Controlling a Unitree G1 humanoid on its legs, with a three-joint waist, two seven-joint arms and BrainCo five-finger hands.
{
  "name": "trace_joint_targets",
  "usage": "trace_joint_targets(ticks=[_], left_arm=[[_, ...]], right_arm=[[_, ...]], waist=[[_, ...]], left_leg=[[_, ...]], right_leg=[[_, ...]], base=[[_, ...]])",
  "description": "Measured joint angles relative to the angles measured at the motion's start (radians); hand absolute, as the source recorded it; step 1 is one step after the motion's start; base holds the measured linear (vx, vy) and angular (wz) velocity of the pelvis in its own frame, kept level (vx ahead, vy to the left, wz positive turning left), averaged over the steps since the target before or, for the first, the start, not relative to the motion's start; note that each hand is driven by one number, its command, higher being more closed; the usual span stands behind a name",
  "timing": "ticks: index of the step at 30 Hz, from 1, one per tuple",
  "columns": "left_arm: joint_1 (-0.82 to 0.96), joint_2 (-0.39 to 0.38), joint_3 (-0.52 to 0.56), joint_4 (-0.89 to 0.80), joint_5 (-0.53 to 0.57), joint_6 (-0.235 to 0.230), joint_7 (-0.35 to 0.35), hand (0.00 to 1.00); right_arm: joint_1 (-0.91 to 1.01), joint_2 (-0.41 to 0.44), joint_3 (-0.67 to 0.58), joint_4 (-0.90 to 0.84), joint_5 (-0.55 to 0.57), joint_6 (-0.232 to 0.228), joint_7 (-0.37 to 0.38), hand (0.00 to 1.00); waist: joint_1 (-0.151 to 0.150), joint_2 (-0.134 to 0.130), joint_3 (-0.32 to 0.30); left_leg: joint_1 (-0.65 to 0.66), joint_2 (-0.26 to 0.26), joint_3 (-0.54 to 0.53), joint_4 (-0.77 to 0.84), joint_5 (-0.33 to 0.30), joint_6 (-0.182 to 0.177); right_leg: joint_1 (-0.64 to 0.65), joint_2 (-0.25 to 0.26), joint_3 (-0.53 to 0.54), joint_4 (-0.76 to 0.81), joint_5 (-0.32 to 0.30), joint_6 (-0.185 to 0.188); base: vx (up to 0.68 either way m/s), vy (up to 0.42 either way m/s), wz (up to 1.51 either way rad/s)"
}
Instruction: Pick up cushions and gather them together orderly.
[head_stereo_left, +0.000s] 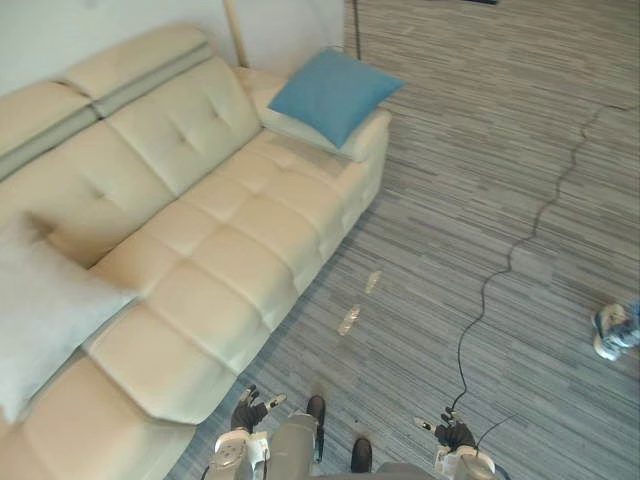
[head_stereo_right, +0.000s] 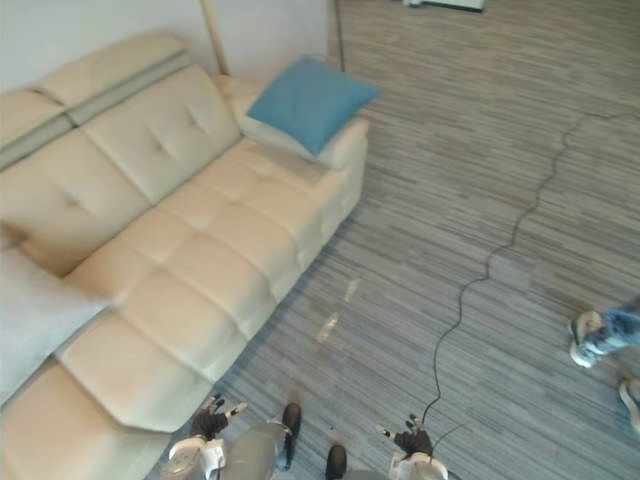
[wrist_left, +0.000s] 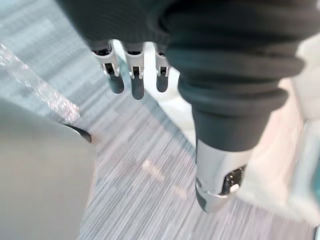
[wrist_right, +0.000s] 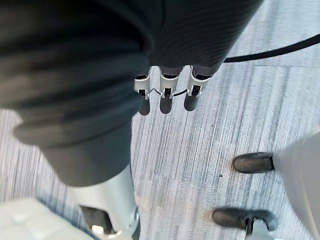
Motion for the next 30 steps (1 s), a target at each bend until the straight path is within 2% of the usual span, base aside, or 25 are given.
trace_joint_targets(ticks=[2, 3, 4, 5, 7, 9, 10, 11, 12, 13, 14, 15, 16, 17, 18, 20, 22, 23, 24, 25, 26, 27, 28, 29, 30], left_arm=[[0.020, 0.007, 0.003, -0.023, 0.000, 0.000, 0.001, 0.00], [0.018, 0.010, 0.004, -0.024, -0.001, 0.001, 0.001, 0.00], [0.020, 0.014, -0.005, -0.024, -0.009, 0.007, 0.003, 0.00], [0.020, 0.015, -0.009, -0.024, -0.010, 0.008, 0.003, 0.00], [0.019, 0.016, -0.023, -0.023, -0.019, 0.007, 0.005, 0.00], [0.017, 0.013, -0.022, -0.023, -0.019, 0.007, 0.006, 0.00], [0.011, 0.011, -0.023, -0.023, -0.019, 0.006, 0.005, 0.00], [0.008, 0.011, -0.023, -0.022, -0.019, 0.006, 0.005, 0.00], [-0.001, 0.013, -0.023, -0.012, -0.019, 0.006, 0.005, 0.00], [-0.006, 0.015, -0.028, 0.010, -0.017, 0.005, 0.004, 0.00], [-0.006, 0.015, -0.031, 0.029, -0.017, 0.005, 0.003, 0.00], [-0.017, -0.006, -0.026, 0.052, -0.016, 0.006, 0.001, 0.00], [-0.028, -0.050, 0.013, 0.051, -0.014, 0.006, 0.000, 0.00], [-0.029, -0.056, 0.018, 0.051, -0.013, 0.006, 0.000, 0.00], [-0.032, -0.076, 0.038, 0.041, -0.011, 0.006, 0.000, 0.00], [-0.028, -0.074, 0.049, 0.016, -0.004, 0.000, 0.000, 0.00], [-0.018, -0.066, 0.045, -0.008, 0.003, -0.004, 0.000, 0.00], [-0.020, -0.064, 0.042, -0.023, 0.002, -0.006, -0.001, 0.00], [-0.022, -0.062, 0.036, -0.026, 0.003, -0.008, -0.001, 0.00], [-0.027, -0.060, 0.026, -0.025, 0.003, -0.012, 0.000, 0.00], [-0.027, -0.058, 0.009, -0.023, 0.003, -0.013, 0.000, 0.00], [-0.027, -0.058, 0.003, -0.024, 0.003, -0.014, 0.000, 0.00], [-0.028, -0.058, 0.003, -0.027, 0.003, -0.016, 0.000, 0.00], [-0.030, -0.056, 0.004, -0.026, 0.003, -0.019, 0.001, 0.00], [-0.038, -0.051, 0.005, -0.024, 0.002, -0.020, 0.000, 0.00]], right_arm=[[0.029, 0.015, 0.002, -0.038, -0.002, -0.001, 0.002, 0.00], [0.028, 0.026, 0.001, -0.034, -0.003, -0.001, 0.004, 0.00], [0.026, 0.038, 0.000, -0.061, -0.003, -0.003, 0.006, 0.00], [0.026, 0.039, -0.001, -0.072, -0.003, -0.002, 0.008, 0.00], [0.022, 0.039, 0.000, -0.066, -0.008, -0.002, 0.020, 0.00], [0.010, 0.043, 0.001, -0.066, -0.014, -0.003, 0.028, 0.00], [-0.016, 0.039, 0.000, -0.055, -0.015, -0.006, 0.033, 0.00], [-0.019, 0.038, 0.000, -0.051, -0.015, -0.006, 0.034, 0.00], [-0.027, 0.035, 0.000, -0.046, -0.015, -0.006, 0.034, 0.00], [-0.030, 0.029, 0.000, -0.034, -0.015, -0.008, 0.033, 0.00], [-0.030, 0.019, -0.002, -0.029, -0.016, -0.011, 0.033, 0.00], [-0.038, 0.005, -0.017, -0.027, -0.020, -0.009, 0.033, 0.00], [-0.026, -0.008, -0.051, -0.031, -0.019, -0.008, 0.031, 0.00], [-0.023, -0.010, -0.051, -0.031, -0.020, -0.008, 0.031, 0.00], [-0.004, -0.014, -0.049, -0.035, -0.019, -0.007, 0.030, 0.00], [0.008, -0.012, -0.047, -0.036, -0.016, -0.002, 0.023, 0.00], [0.008, 0.004, -0.046, -0.034, -0.006, -0.002, 0.023, 0.00], [-0.009, 0.005, -0.047, -0.030, 0.001, -0.002, 0.023, 0.00], [-0.015, 0.006, -0.047, -0.029, 0.001, -0.002, 0.023, 0.00], [-0.017, 0.006, -0.047, -0.030, 0.002, -0.002, 0.023, 0.00], [-0.017, 0.006, -0.047, -0.030, 0.010, -0.002, 0.023, 0.00], [-0.007, 0.006, -0.048, -0.028, 0.019, -0.002, 0.023, 0.00], [0.003, 0.008, -0.048, -0.025, 0.020, 0.000, 0.021, 0.00], [0.003, 0.008, -0.047, -0.020, 0.020, 0.000, 0.021, 0.00], [-0.015, 0.011, -0.038, -0.006, 0.019, 0.000, 0.022, 0.00]], waist=[[0.011, -0.035, -0.023], [0.018, -0.045, -0.025], [0.007, -0.047, -0.021], [0.003, -0.047, -0.021], [-0.018, -0.049, -0.019], [-0.036, -0.046, -0.021], [-0.054, -0.036, -0.021], [-0.058, -0.035, -0.021], [-0.067, -0.034, -0.021], [-0.087, -0.040, -0.022], [-0.091, -0.033, -0.019], [-0.089, 0.000, -0.022], [-0.101, 0.016, -0.014], [-0.102, 0.020, -0.012], [-0.096, 0.032, -0.003], [-0.084, 0.029, 0.018], [-0.074, 0.018, 0.018], [-0.066, 0.017, 0.019], [-0.063, 0.017, 0.020], [-0.060, 0.017, 0.020], [-0.056, 0.024, 0.020], [-0.053, 0.026, 0.019], [-0.043, 0.022, 0.018], [-0.024, 0.013, 0.016], [-0.021, -0.003, 0.015]], left_leg=[[0.040, -0.007, 0.054, -0.003, -0.059, 0.003], [0.081, -0.010, 0.081, -0.007, -0.090, 0.006], [0.148, -0.018, 0.093, 0.010, -0.135, 0.035], [0.164, -0.019, 0.094, 0.016, -0.149, 0.037], [0.267, -0.013, 0.099, 0.001, -0.193, 0.042], [0.347, 0.018, 0.097, -0.040, -0.234, 0.038], [0.389, 0.065, 0.095, -0.075, -0.254, 0.011], [0.402, 0.074, 0.095, -0.085, -0.256, 0.005], [0.424, 0.093, 0.091, -0.112, -0.259, 0.000], [0.457, 0.102, 0.069, -0.135, -0.266, -0.013], [0.473, 0.119, 0.048, -0.124, -0.273, -0.023], [0.458, 0.151, 0.024, -0.059, -0.263, -0.041], [0.359, 0.147, 0.016, 0.178, -0.175, -0.063], [0.343, 0.147, 0.017, 0.213, -0.156, -0.058], [0.256, 0.160, 0.031, 0.415, -0.058, -0.050], [0.156, 0.201, 0.124, 0.670, -0.114, -0.035], [0.057, 0.192, 0.176, 0.709, -0.158, -0.026], [-0.029, 0.158, 0.203, 0.614, -0.191, -0.004], [-0.053, 0.134, 0.214, 0.538, -0.192, -0.005], [-0.062, 0.094, 0.220, 0.352, -0.173, -0.011], [-0.072, 0.046, 0.217, 0.107, -0.102, -0.011], [-0.075, 0.028, 0.215, -0.012, -0.048, -0.006], [-0.073, 0.007, 0.217, -0.107, 0.046, -0.002], [-0.066, 0.001, 0.219, -0.117, 0.121, 0.004], [-0.060, -0.018, 0.228, -0.111, 0.154, 0.020]], right_leg=[[-0.056, -0.024, 0.019, 0.169, -0.104, 0.051], [-0.130, -0.039, 0.016, 0.390, -0.161, 0.151], [-0.262, -0.079, -0.054, 0.736, -0.154, 0.243], [-0.280, -0.095, -0.074, 0.800, -0.157, 0.236], [-0.327, -0.166, -0.144, 0.889, -0.190, 0.153], [-0.361, -0.187, -0.176, 0.791, -0.206, 0.126], [-0.408, -0.171, -0.196, 0.618, -0.185, 0.120], [-0.420, -0.165, -0.196, 0.577, -0.171, 0.117], [-0.435, -0.150, -0.194, 0.468, -0.117, 0.115], [-0.433, -0.137, -0.168, 0.321, 0.044, 0.111], [-0.415, -0.122, -0.165, 0.325, 0.104, 0.068], [-0.408, -0.101, -0.180, 0.364, 0.071, 0.041], [-0.363, -0.101, -0.205, 0.362, 0.013, 0.030], [-0.350, -0.100, -0.207, 0.354, 0.008, 0.028], [-0.269, -0.098, -0.210, 0.298, -0.003, 0.021], [-0.095, -0.082, -0.201, 0.192, -0.015, 0.003], [0.020, -0.083, -0.191, 0.116, -0.030, -0.014], [0.075, -0.091, -0.178, 0.073, -0.048, -0.003], [0.087, -0.098, -0.175, 0.062, -0.058, 0.006], [0.110, -0.107, -0.170, 0.050, -0.074, 0.017], [0.146, -0.112, -0.166, 0.034, -0.100, 0.027], [0.171, -0.112, -0.166, 0.022, -0.116, 0.032], [0.197, -0.113, -0.160, 0.011, -0.139, 0.038], [0.214, -0.116, -0.134, 0.003, -0.153, 0.045], [0.224, -0.131, -0.109, -0.001, -0.160, 0.050]], base=[[0.33, 0.001, -0.64], [0.44, 0.013, -0.72], [0.45, 0.018, -0.49], [0.46, 0.022, -0.10], [0.43, -0.033, 0.07], [0.53, -0.127, -0.03], [0.52, -0.147, -0.05], [0.60, -0.176, -0.03], [0.55, -0.170, 0.11], [0.69, -0.216, 0.17], [0.70, -0.241, 0.12], [0.79, -0.285, 0.22], [0.77, -0.287, 0.20], [0.61, -0.225, 0.38], [0.49, -0.146, 0.18], [0.64, -0.170, 0.08], [0.56, -0.126, -0.10], [0.45, -0.058, -0.24], [0.52, -0.047, -0.31], [0.42, 0.009, -0.22], [0.44, 0.031, -0.12], [0.49, 0.096, -0.03], [0.43, 0.102, -0.19], [0.56, 0.123, -0.31], [0.58, 0.119, -0.33]])
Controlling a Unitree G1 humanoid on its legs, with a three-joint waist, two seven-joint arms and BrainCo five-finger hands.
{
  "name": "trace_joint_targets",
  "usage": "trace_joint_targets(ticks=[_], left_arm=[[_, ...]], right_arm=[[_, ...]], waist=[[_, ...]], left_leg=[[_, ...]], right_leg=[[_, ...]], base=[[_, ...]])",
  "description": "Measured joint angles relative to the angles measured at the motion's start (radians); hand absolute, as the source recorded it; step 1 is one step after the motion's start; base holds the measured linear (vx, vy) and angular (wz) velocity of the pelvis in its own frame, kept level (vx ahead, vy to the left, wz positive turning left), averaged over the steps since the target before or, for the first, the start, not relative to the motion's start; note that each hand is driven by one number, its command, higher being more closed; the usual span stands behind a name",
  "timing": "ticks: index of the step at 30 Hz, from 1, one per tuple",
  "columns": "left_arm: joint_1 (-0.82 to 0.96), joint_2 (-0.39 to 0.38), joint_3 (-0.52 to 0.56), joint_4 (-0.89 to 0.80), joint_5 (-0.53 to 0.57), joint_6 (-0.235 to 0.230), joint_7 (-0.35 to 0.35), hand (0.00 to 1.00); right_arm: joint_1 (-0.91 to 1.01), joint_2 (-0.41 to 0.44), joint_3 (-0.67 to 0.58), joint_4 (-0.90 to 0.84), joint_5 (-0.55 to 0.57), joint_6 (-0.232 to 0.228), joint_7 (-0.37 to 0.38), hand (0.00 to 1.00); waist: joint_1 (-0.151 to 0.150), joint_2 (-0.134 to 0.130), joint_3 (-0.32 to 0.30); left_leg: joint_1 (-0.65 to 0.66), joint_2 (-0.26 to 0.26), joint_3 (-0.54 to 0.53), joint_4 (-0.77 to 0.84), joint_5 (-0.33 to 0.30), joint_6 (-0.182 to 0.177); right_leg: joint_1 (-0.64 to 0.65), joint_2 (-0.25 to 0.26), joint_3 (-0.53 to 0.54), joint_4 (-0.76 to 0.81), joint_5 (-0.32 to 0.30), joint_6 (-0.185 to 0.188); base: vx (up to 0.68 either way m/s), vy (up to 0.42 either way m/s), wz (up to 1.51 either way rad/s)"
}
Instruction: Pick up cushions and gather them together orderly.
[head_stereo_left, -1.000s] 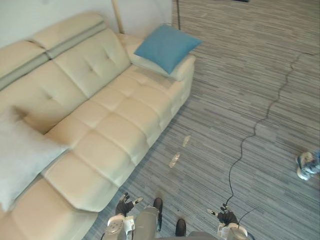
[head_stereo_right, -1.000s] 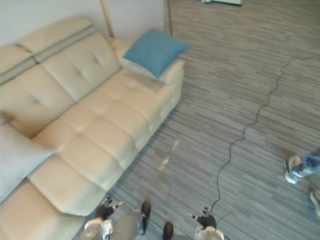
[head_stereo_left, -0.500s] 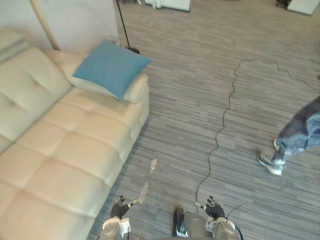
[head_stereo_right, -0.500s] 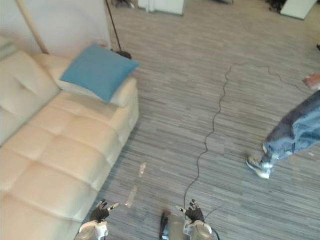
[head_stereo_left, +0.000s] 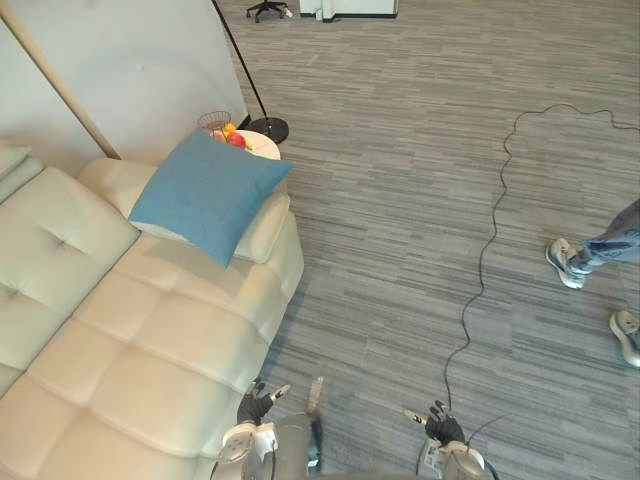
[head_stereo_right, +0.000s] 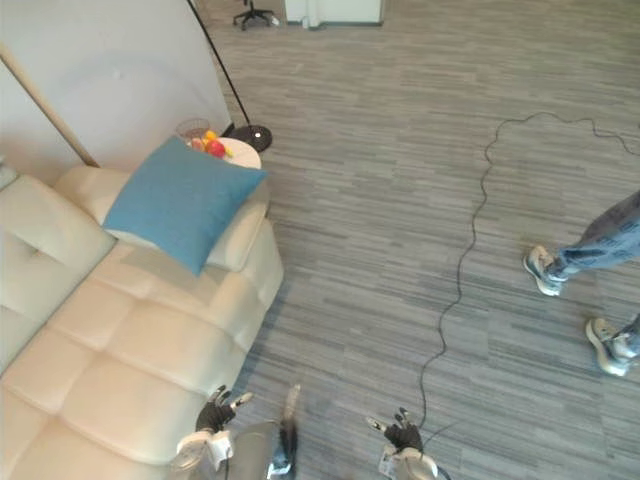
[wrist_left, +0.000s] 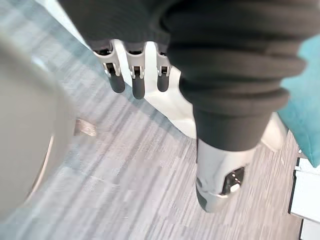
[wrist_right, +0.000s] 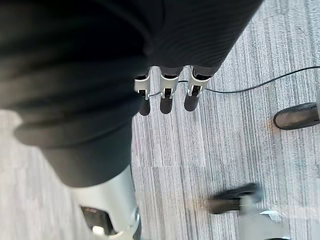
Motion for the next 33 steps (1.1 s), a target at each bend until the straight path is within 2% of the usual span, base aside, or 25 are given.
trace_joint_targets(ticks=[1, 2, 4, 5, 6, 7, 8, 10, 11, 13, 15, 16, 17, 18, 20, 21, 22, 23, 24, 26, 27, 28, 29, 30, 33], left_arm=[[-0.011, 0.007, 0.001, 0.001, 0.000, 0.002, 0.000, 0.00], [-0.014, 0.010, 0.000, -0.001, 0.000, 0.003, -0.001, 0.00], [-0.011, 0.018, 0.000, -0.002, -0.002, 0.006, -0.001, 0.00], [-0.008, 0.023, -0.004, 0.000, -0.003, 0.009, -0.001, 0.00], [-0.003, 0.028, -0.020, 0.002, -0.003, 0.014, -0.001, 0.00], [-0.001, 0.039, -0.043, 0.014, -0.002, 0.023, 0.000, 0.00], [0.000, 0.041, -0.054, 0.023, -0.002, 0.028, 0.000, 0.00], [-0.003, 0.033, -0.059, 0.028, -0.003, 0.028, 0.001, 0.00], [-0.007, 0.031, -0.057, 0.029, -0.005, 0.027, 0.000, 0.00], [-0.012, 0.031, -0.057, 0.036, -0.010, 0.027, 0.000, 0.00], [-0.005, 0.034, -0.056, 0.037, -0.010, 0.025, 0.000, 0.00], [0.007, 0.036, -0.054, 0.038, -0.009, 0.025, 0.000, 0.00], [0.017, 0.034, -0.040, 0.051, -0.008, 0.024, 0.002, 0.00], [0.017, 0.020, -0.028, 0.059, -0.009, 0.025, 0.002, 0.00], [0.025, -0.011, -0.001, 0.046, -0.008, 0.022, 0.002, 0.00], [0.020, -0.024, 0.017, 0.046, -0.009, 0.022, 0.003, 0.00], [0.014, -0.027, 0.015, 0.046, -0.009, 0.022, 0.003, 0.00], [0.013, -0.023, 0.009, 0.042, -0.008, 0.020, 0.002, 0.00], [0.012, -0.019, -0.004, 0.041, -0.008, 0.019, 0.002, 0.00], [0.012, -0.014, -0.035, 0.034, -0.007, 0.015, 0.000, 0.00], [0.012, -0.011, -0.054, 0.036, -0.007, 0.015, 0.000, 0.00], [0.012, -0.011, -0.067, 0.038, -0.003, 0.016, 0.000, 0.00], [0.009, -0.012, -0.088, 0.049, 0.002, 0.017, 0.000, 0.00], [0.004, -0.005, -0.096, 0.051, 0.002, 0.016, 0.000, 0.00], [0.007, 0.029, -0.083, 0.051, 0.001, 0.017, 0.000, 0.00]], right_arm=[[-0.017, 0.003, 0.002, 0.015, 0.000, 0.000, 0.001, 0.00], [-0.023, 0.007, 0.007, 0.014, 0.000, 0.000, 0.000, 0.00], [-0.014, 0.017, 0.005, 0.015, -0.001, 0.002, 0.002, 0.00], [-0.012, 0.027, 0.003, 0.016, -0.002, 0.002, 0.003, 0.00], [-0.010, 0.035, 0.000, 0.016, -0.003, 0.001, 0.004, 0.00], [-0.003, 0.041, -0.002, 0.008, -0.003, 0.001, 0.008, 0.00], [-0.001, 0.035, -0.001, 0.006, -0.003, -0.001, 0.010, 0.00], [0.003, 0.027, -0.002, -0.004, -0.003, -0.001, 0.011, 0.00], [0.003, 0.027, -0.003, -0.013, -0.004, -0.002, 0.011, 0.00], [-0.007, 0.021, -0.003, -0.016, -0.003, -0.002, 0.014, 0.00], [-0.009, 0.019, -0.006, -0.018, -0.004, -0.003, 0.014, 0.00], [-0.003, 0.020, -0.011, -0.016, -0.004, -0.003, 0.014, 0.00], [0.009, 0.023, -0.019, -0.009, -0.003, -0.002, 0.016, 0.00], [0.005, 0.007, -0.024, -0.003, -0.003, -0.002, 0.016, 0.00], [0.009, -0.010, -0.026, -0.004, -0.002, -0.002, 0.014, 0.00], [0.014, -0.007, -0.029, -0.015, -0.001, -0.002, 0.012, 0.00], [0.016, -0.008, -0.032, -0.019, -0.001, -0.001, 0.010, 0.00], [0.026, -0.006, -0.032, -0.020, -0.001, -0.001, 0.008, 0.00], [0.034, -0.005, -0.032, -0.019, 0.000, -0.001, 0.008, 0.00], [0.041, -0.009, -0.032, -0.020, 0.001, -0.003, 0.007, 0.00], [0.042, -0.011, -0.031, -0.020, 0.001, -0.003, 0.007, 0.00], [0.044, -0.012, -0.031, -0.020, 0.001, -0.003, 0.008, 0.00], [0.048, -0.017, -0.033, -0.022, 0.001, -0.002, 0.008, 0.00], [0.046, -0.028, -0.030, -0.012, 0.001, -0.001, 0.007, 0.00], [0.029, -0.015, -0.004, 0.017, 0.000, -0.001, 0.007, 0.00]], waist=[[-0.006, -0.018, 0.004], [-0.004, -0.022, 0.005], [-0.001, -0.030, -0.001], [-0.002, -0.037, -0.004], [-0.005, -0.040, -0.005], [-0.008, -0.045, -0.007], [-0.015, -0.048, -0.012], [-0.014, -0.043, -0.011], [-0.019, -0.038, -0.008], [-0.039, -0.033, -0.007], [-0.056, -0.034, -0.007], [-0.061, -0.042, -0.012], [-0.061, -0.059, -0.023], [-0.056, -0.027, -0.032], [-0.058, -0.005, -0.049], [-0.060, 0.006, -0.044], [-0.060, 0.006, -0.036], [-0.059, 0.007, -0.033], [-0.059, -0.007, -0.025], [-0.058, -0.019, -0.023], [-0.060, -0.015, -0.025], [-0.062, -0.004, -0.031], [-0.062, 0.020, -0.045], [-0.061, 0.019, -0.042], [-0.046, -0.026, -0.055]], left_leg=[[-0.006, -0.008, 0.004, 0.032, -0.027, 0.027], [-0.020, -0.009, 0.007, 0.076, -0.055, 0.042], [0.010, -0.004, 0.013, 0.156, -0.161, 0.049], [0.051, -0.006, 0.013, 0.155, -0.202, 0.046], [0.112, -0.012, 0.001, 0.140, -0.236, 0.040], [0.179, -0.025, -0.011, 0.119, -0.251, 0.034], [0.234, -0.031, -0.015, 0.095, -0.261, 0.034], [0.362, -0.035, -0.041, 0.019, -0.261, 0.033], [0.396, -0.029, -0.059, -0.002, -0.261, 0.033], [0.441, 0.003, -0.117, -0.009, -0.265, 0.034], [0.462, 0.024, -0.172, -0.005, -0.292, 0.004], [0.478, 0.026, -0.198, 0.003, -0.327, -0.011], [0.498, 0.025, -0.247, 0.029, -0.390, -0.037], [0.487, 0.055, -0.268, 0.056, -0.401, -0.045], [0.392, 0.079, -0.277, 0.218, -0.388, -0.067], [0.319, 0.095, -0.249, 0.340, -0.364, -0.108], [0.274, 0.114, -0.207, 0.424, -0.338, -0.129], [0.248, 0.157, -0.112, 0.472, -0.352, -0.104], [0.249, 0.172, -0.053, 0.464, -0.371, -0.089], [0.242, 0.170, 0.075, 0.361, -0.380, -0.079], [0.230, 0.167, 0.129, 0.280, -0.365, -0.074], [0.214, 0.174, 0.179, 0.214, -0.317, -0.068], [0.185, 0.188, 0.245, 0.133, -0.234, -0.063], [0.181, 0.189, 0.260, 0.120, -0.207, -0.038], [0.213, 0.123, 0.250, 0.050, -0.202, -0.022]], right_leg=[[-0.002, -0.020, 0.020, 0.018, 0.009, 0.004], [-0.009, -0.023, 0.041, 0.044, 0.020, 0.019], [-0.039, -0.019, 0.085, 0.232, 0.031, 0.033], [-0.099, -0.018, 0.083, 0.401, 0.050, 0.080], [-0.195, -0.027, 0.077, 0.654, 0.136, 0.225], [-0.271, -0.057, 0.057, 0.841, 0.144, 0.249], [-0.317, -0.088, 0.015, 0.928, 0.113, 0.204], [-0.401, -0.124, -0.058, 0.941, 0.031, 0.140], [-0.434, -0.125, -0.080, 0.894, 0.006, 0.117], [-0.490, -0.091, -0.082, 0.628, -0.013, 0.101], [-0.506, -0.053, 0.004, 0.383, 0.068, 0.103], [-0.506, -0.040, 0.071, 0.297, 0.143, 0.099], [-0.515, -0.036, 0.098, 0.308, 0.227, 0.103], [-0.519, -0.026, 0.060, 0.344, 0.213, 0.086], [-0.507, -0.032, -0.007, 0.341, 0.159, 0.065], [-0.488, -0.041, -0.047, 0.334, 0.144, 0.051], [-0.462, -0.047, -0.074, 0.319, 0.139, 0.042], [-0.394, -0.053, -0.114, 0.276, 0.134, 0.035], [-0.346, -0.065, -0.141, 0.250, 0.133, 0.033], [-0.267, -0.102, -0.197, 0.196, 0.132, 0.034], [-0.246, -0.113, -0.226, 0.170, 0.127, 0.044], [-0.246, -0.113, -0.257, 0.154, 0.120, 0.059], [-0.244, -0.100, -0.293, 0.147, 0.107, 0.079], [-0.229, -0.102, -0.306, 0.147, 0.100, 0.091], [-0.196, -0.131, -0.305, 0.101, 0.105, 0.122]], base=[[0.58, 0.132, -0.17], [0.57, 0.153, -0.02], [0.53, 0.156, 0.01], [0.50, 0.139, -0.07], [0.50, 0.120, 0.01], [0.62, 0.116, 0.16], [0.54, 0.078, 0.28], [0.52, 0.027, 0.34], [0.48, -0.029, 0.58], [0.43, -0.119, 0.89], [0.46, -0.200, 0.94], [0.44, -0.265, 1.04], [0.45, -0.291, 0.95], [0.45, -0.295, 0.87], [0.39, -0.280, 0.83], [0.40, -0.303, 0.99], [0.36, -0.248, 1.11], [0.29, -0.176, 0.98], [0.24, -0.146, 0.98], [0.18, -0.098, 0.84], [0.09, -0.028, 0.78], [0.05, 0.039, 0.86], [0.04, 0.063, 0.86], [0.15, 0.117, 0.81], [0.17, 0.110, 0.25]])
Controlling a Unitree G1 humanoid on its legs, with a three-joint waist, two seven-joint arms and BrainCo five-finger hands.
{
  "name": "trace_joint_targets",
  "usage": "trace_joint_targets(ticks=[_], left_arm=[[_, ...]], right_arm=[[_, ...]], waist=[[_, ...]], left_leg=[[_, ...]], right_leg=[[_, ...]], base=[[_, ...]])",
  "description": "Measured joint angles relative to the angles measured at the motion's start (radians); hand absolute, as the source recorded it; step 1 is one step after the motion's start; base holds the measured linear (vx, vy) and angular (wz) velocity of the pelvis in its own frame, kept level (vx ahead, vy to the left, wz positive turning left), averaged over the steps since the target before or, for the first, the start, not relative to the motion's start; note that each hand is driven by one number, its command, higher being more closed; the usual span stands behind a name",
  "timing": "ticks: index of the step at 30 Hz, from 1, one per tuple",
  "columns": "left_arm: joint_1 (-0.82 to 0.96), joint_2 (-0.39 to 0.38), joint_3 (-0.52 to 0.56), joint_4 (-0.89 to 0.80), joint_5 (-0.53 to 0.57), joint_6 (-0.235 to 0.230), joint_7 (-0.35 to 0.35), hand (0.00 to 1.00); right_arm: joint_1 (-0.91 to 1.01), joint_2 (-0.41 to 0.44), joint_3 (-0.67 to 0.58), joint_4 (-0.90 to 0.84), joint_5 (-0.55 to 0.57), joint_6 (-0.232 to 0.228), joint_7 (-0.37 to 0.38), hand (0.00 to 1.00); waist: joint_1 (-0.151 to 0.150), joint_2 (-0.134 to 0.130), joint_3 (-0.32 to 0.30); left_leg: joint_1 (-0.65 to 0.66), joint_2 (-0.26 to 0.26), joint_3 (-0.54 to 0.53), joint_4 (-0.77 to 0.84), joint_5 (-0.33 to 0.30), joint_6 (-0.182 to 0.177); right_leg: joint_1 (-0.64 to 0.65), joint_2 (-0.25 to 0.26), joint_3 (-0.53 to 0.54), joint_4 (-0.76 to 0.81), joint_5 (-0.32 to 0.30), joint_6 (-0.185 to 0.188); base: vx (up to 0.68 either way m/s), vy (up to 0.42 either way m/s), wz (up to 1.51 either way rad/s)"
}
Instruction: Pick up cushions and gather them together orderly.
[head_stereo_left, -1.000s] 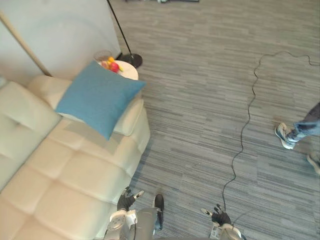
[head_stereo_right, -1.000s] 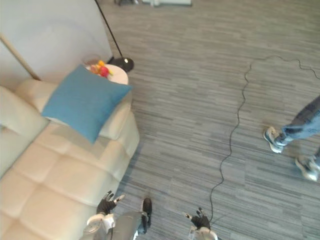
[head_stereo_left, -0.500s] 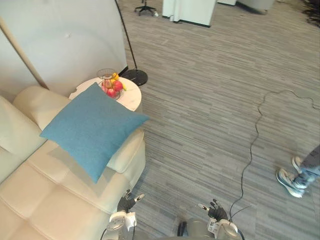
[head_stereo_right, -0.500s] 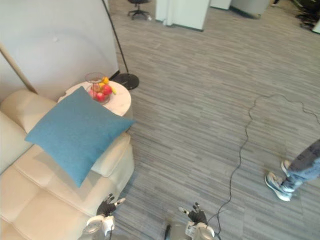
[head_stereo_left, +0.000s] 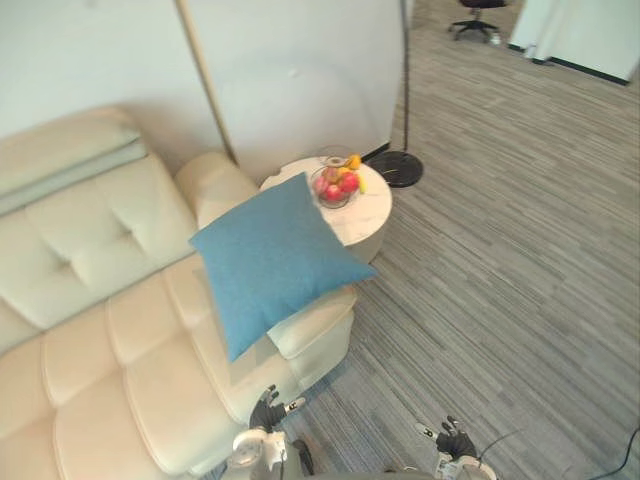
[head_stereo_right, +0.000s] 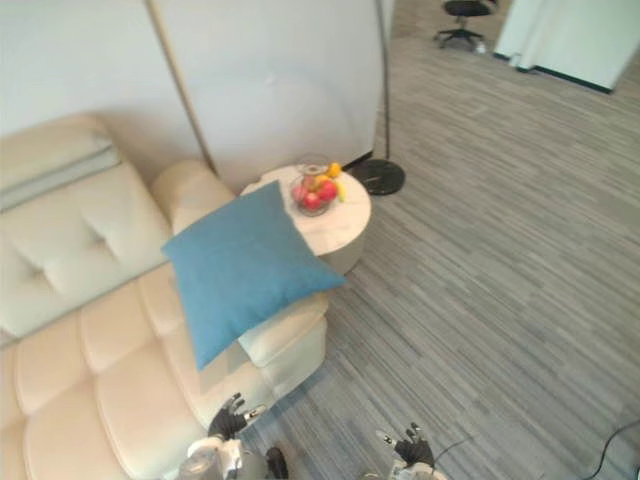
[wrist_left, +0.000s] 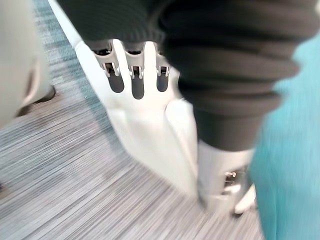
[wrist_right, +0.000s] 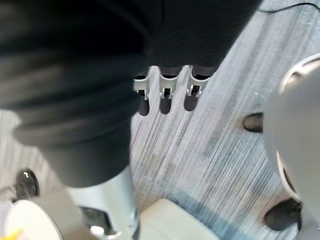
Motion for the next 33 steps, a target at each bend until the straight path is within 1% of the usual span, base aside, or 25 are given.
trace_joint_targets(ticks=[2, 3, 4, 5, 6, 7, 8, 10, 11, 12, 13, 14, 15, 16, 17, 18, 19, 21, 23, 27, 30, 33], left_arm=[[0.001, 0.006, 0.001, 0.013, 0.000, 0.002, -0.001, 0.00], [-0.003, 0.006, 0.000, 0.026, 0.000, 0.004, -0.002, 0.00], [0.001, 0.007, -0.005, 0.029, 0.001, 0.006, -0.002, 0.00], [-0.002, 0.008, -0.015, 0.029, 0.001, 0.007, -0.002, 0.00], [0.002, 0.023, -0.030, 0.029, 0.004, 0.008, -0.001, 0.00], [0.005, 0.037, -0.034, 0.030, 0.010, 0.008, -0.002, 0.00], [0.008, 0.050, -0.031, 0.036, 0.019, 0.009, 0.000, 0.00], [0.009, 0.051, -0.030, 0.039, 0.020, 0.010, 0.000, 0.00], [0.007, 0.046, -0.030, 0.039, 0.021, 0.010, 0.000, 0.00], [0.007, 0.043, -0.030, 0.039, 0.022, 0.010, 0.000, 0.00], [0.007, 0.039, -0.029, 0.040, 0.029, 0.010, -0.001, 0.00], [0.007, 0.035, -0.029, 0.039, 0.035, 0.009, -0.001, 0.00], [0.001, 0.036, -0.022, 0.034, 0.041, 0.009, -0.002, 0.00], [-0.009, 0.013, 0.009, 0.040, 0.042, 0.009, -0.001, 0.00], [-0.007, -0.007, 0.028, 0.040, 0.042, 0.008, 0.000, 0.00], [-0.008, -0.018, 0.038, 0.040, 0.042, 0.008, 0.000, 0.00], [-0.012, -0.026, 0.041, 0.040, 0.042, 0.008, 0.000, 0.00], [-0.019, -0.037, 0.048, 0.039, 0.042, 0.008, 0.000, 0.00], [-0.022, -0.040, 0.049, 0.039, 0.042, 0.008, 0.000, 0.00], [-0.010, -0.035, 0.046, 0.039, 0.042, 0.008, -0.001, 0.00], [-0.007, -0.023, 0.044, 0.044, 0.042, 0.008, -0.001, 0.00], [-0.007, -0.017, 0.026, 0.046, 0.041, 0.008, -0.001, 0.00]], right_arm=[[-0.004, 0.007, 0.010, 0.002, -0.002, 0.000, 0.002, 0.00], [-0.003, 0.005, 0.010, 0.003, -0.003, 0.000, 0.002, 0.00], [0.007, -0.003, 0.004, -0.003, -0.005, -0.001, 0.004, 0.00], [0.015, -0.004, -0.002, -0.002, -0.004, -0.001, 0.004, 0.00], [0.030, 0.002, -0.006, -0.001, -0.004, 0.000, 0.005, 0.00], [0.035, 0.008, -0.006, -0.002, -0.004, -0.001, 0.005, 0.00], [0.033, 0.009, -0.003, 0.000, -0.004, 0.000, 0.010, 0.00], [0.033, 0.005, -0.002, -0.001, -0.004, -0.001, 0.012, 0.00], [0.031, 0.003, -0.003, -0.003, -0.003, -0.002, 0.012, 0.00], [0.027, 0.005, -0.006, -0.004, -0.002, -0.002, 0.011, 0.00], [0.024, 0.009, -0.006, -0.004, -0.002, -0.001, 0.012, 0.00], [0.025, 0.015, -0.006, -0.004, -0.002, -0.001, 0.012, 0.00], [0.027, 0.024, -0.006, -0.007, -0.001, -0.001, 0.012, 0.00], [0.019, 0.018, -0.012, -0.011, -0.002, -0.001, 0.012, 0.00], [0.020, 0.008, -0.013, -0.027, -0.003, -0.001, 0.012, 0.00], [0.021, 0.008, -0.015, -0.037, -0.002, -0.001, 0.011, 0.00], [0.020, 0.009, -0.016, -0.046, -0.003, -0.002, 0.011, 0.00], [0.022, 0.010, -0.015, -0.046, -0.003, -0.001, 0.011, 0.00], [0.022, 0.014, -0.015, -0.046, -0.003, -0.001, 0.011, 0.00], [0.037, 0.029, -0.020, -0.046, -0.003, -0.001, 0.011, 0.00], [0.045, 0.037, -0.029, -0.045, -0.002, -0.002, 0.012, 0.00], [0.054, 0.040, -0.032, -0.044, 0.000, -0.003, 0.012, 0.00]], waist=[[-0.012, -0.010, -0.003], [-0.013, -0.002, -0.002], [-0.017, 0.002, 0.000], [-0.023, 0.006, 0.003], [-0.035, -0.001, -0.001], [-0.037, -0.012, -0.005], [-0.034, -0.015, -0.007], [-0.037, -0.008, -0.006], [-0.042, -0.001, -0.004], [-0.048, -0.001, -0.003], [-0.062, -0.007, -0.002], [-0.065, -0.024, -0.002], [-0.065, -0.051, 0.003], [-0.054, -0.019, 0.015], [-0.049, -0.003, 0.017], [-0.046, 0.005, 0.018], [-0.047, 0.011, 0.020], [-0.044, 0.016, 0.015], [-0.042, 0.012, 0.017], [-0.037, -0.007, -0.004], [-0.035, -0.023, -0.019], [-0.035, -0.024, -0.020]], left_leg=[[0.013, -0.031, -0.018, 0.009, -0.039, 0.014], [0.031, -0.043, -0.031, 0.008, -0.059, 0.013], [0.074, -0.059, -0.066, 0.002, -0.072, 0.020], [0.105, -0.067, -0.099, 0.002, -0.079, 0.032], [0.125, -0.070, -0.140, 0.002, -0.083, 0.035], [0.136, -0.071, -0.172, -0.006, -0.085, 0.037], [0.161, -0.067, -0.220, -0.036, -0.083, 0.033], [0.174, -0.059, -0.257, -0.047, -0.081, 0.031], [0.178, -0.047, -0.314, -0.061, -0.076, 0.023], [0.178, -0.043, -0.350, -0.068, -0.074, 0.019], [0.177, -0.044, -0.386, -0.068, -0.072, 0.008], [0.182, -0.056, -0.409, -0.065, -0.079, -0.007], [0.186, -0.070, -0.422, -0.054, -0.091, -0.025], [0.188, -0.041, -0.433, -0.035, -0.116, -0.048], [0.187, -0.020, -0.434, -0.028, -0.119, -0.053], [0.189, -0.010, -0.435, -0.035, -0.118, -0.056], [0.190, -0.001, -0.443, -0.046, -0.115, -0.061], [0.188, 0.009, -0.463, -0.063, -0.108, -0.074], [0.191, 0.015, -0.479, -0.074, -0.104, -0.081], [0.195, 0.013, -0.491, -0.092, -0.089, -0.095], [0.192, 0.000, -0.507, -0.113, -0.065, -0.094], [0.194, -0.007, -0.508, -0.130, -0.044, -0.090]], right_leg=[[0.001, -0.041, -0.011, 0.073, -0.022, 0.038], [-0.014, -0.067, -0.005, 0.172, -0.030, 0.050], [-0.061, -0.108, 0.009, 0.370, -0.020, 0.055], [-0.088, -0.125, 0.029, 0.482, -0.018, 0.058], [-0.104, -0.115, 0.054, 0.555, -0.046, 0.065], [-0.119, -0.104, 0.057, 0.575, -0.068, 0.049], [-0.151, -0.069, 0.056, 0.547, -0.093, 0.028], [-0.177, -0.035, 0.068, 0.503, -0.101, 0.018], [-0.218, 0.029, 0.134, 0.417, -0.101, 0.009], [-0.238, 0.065, 0.189, 0.351, -0.088, -0.007], [-0.242, 0.097, 0.263, 0.248, -0.044, -0.017], [-0.241, 0.107, 0.318, 0.170, 0.040, -0.026], [-0.240, 0.099, 0.354, 0.146, 0.103, -0.037], [-0.227, 0.115, 0.335, 0.180, 0.082, -0.040], [-0.224, 0.130, 0.323, 0.182, 0.081, -0.041], [-0.217, 0.136, 0.307, 0.175, 0.075, -0.048], [-0.201, 0.141, 0.284, 0.157, 0.063, -0.062], [-0.185, 0.145, 0.256, 0.134, 0.047, -0.078], [-0.161, 0.147, 0.229, 0.110, 0.042, -0.082], [-0.127, 0.145, 0.205, 0.071, 0.044, -0.083], [-0.117, 0.139, 0.195, 0.038, 0.065, -0.083], [-0.097, 0.139, 0.193, -0.010, 0.095, -0.081]], base=[[0.22, 0.133, 0.27], [0.24, 0.181, 0.55], [0.23, 0.156, 0.75], [0.26, 0.106, 1.12], [0.27, 0.021, 1.25], [0.29, -0.015, 1.41], [0.24, -0.038, 1.07], [0.28, -0.067, 0.84], [0.32, -0.118, 1.06], [0.35, -0.191, 1.43], [0.28, -0.221, 1.24], [0.34, -0.304, 1.15], [0.27, -0.280, 0.82], [0.24, -0.253, 0.54], [0.20, -0.202, 0.37], [0.17, -0.173, 0.36], [0.13, -0.171, 0.39], [0.08, -0.160, 0.45], [0.04, -0.084, 0.43], [0.00, -0.010, 0.29], [-0.02, 0.023, 0.16], [-0.04, 0.018, 0.07]])
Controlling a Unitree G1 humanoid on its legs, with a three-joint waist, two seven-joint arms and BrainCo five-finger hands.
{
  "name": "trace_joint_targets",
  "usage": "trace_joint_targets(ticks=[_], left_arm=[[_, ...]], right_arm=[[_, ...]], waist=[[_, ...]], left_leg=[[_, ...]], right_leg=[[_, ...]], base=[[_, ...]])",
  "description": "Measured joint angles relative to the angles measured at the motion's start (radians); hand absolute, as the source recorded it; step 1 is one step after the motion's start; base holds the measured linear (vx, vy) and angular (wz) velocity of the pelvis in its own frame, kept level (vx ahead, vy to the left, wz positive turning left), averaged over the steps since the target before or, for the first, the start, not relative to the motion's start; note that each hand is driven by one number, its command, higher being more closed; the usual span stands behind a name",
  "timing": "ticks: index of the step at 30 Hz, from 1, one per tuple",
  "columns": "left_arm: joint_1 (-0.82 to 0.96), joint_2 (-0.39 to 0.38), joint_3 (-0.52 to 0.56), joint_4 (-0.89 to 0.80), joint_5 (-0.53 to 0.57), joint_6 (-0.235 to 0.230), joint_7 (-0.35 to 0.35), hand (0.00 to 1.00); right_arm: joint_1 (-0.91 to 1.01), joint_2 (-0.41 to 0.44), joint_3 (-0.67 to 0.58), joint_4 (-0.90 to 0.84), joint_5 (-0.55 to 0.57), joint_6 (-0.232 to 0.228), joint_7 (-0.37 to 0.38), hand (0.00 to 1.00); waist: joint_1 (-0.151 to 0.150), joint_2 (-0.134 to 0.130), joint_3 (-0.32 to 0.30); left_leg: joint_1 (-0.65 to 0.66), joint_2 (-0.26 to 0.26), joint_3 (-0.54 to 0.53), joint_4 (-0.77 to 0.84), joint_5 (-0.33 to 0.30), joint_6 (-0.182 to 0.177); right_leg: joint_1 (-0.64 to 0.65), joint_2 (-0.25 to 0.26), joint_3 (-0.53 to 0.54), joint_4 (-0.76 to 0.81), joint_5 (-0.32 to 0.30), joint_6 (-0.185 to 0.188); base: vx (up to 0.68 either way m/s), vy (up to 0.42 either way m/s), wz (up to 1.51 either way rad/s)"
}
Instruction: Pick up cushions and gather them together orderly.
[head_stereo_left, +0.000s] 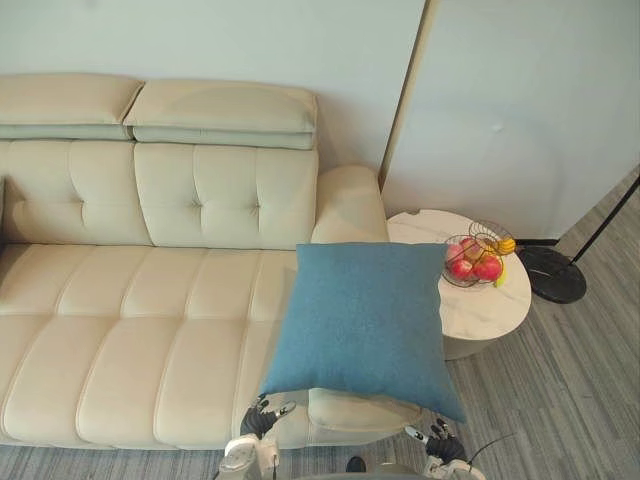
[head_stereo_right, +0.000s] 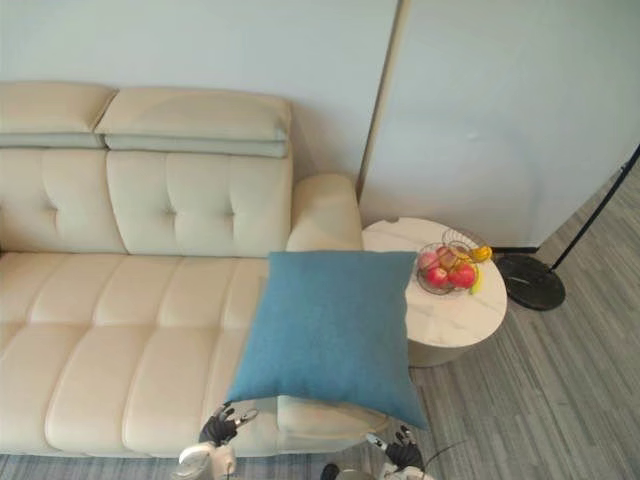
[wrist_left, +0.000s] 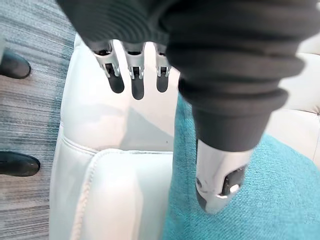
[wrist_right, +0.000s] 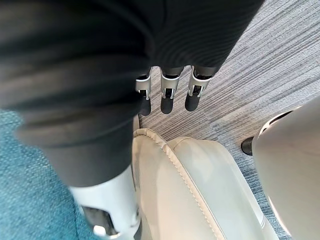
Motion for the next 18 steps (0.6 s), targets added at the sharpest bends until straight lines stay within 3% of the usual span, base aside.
trace_joint_targets(ticks=[8, 11, 18], left_arm=[[0.012, 0.026, 0.025, 0.000, -0.006, -0.001, 0.003, 0.00], [0.019, 0.041, 0.060, -0.005, -0.024, -0.001, 0.004, 0.00], [0.063, 0.103, 0.132, -0.170, -0.067, -0.006, 0.006, 0.00]], right_arm=[[0.030, -0.002, -0.015, -0.018, 0.002, 0.000, -0.001, 0.00], [0.089, -0.010, -0.013, -0.136, 0.002, 0.001, -0.001, 0.00], [0.170, -0.149, -0.055, -0.551, -0.002, -0.005, 0.000, 0.00]], waist=[[0.000, 0.005, -0.002], [-0.003, 0.012, -0.006], [-0.026, 0.032, -0.013]], left_leg=[[0.006, 0.003, 0.030, -0.048, 0.028, -0.004], [0.002, 0.005, 0.035, -0.048, 0.029, -0.007], [-0.003, 0.029, 0.059, -0.047, 0.008, -0.018]], right_leg=[[0.009, 0.004, 0.023, -0.073, 0.064, -0.005], [0.009, 0.005, 0.023, -0.083, 0.068, 0.001], [-0.001, 0.026, 0.034, -0.077, 0.056, -0.009]], base=[[-0.09, 0.020, -0.08], [-0.09, -0.010, -0.02], [-0.01, -0.020, -0.05]])
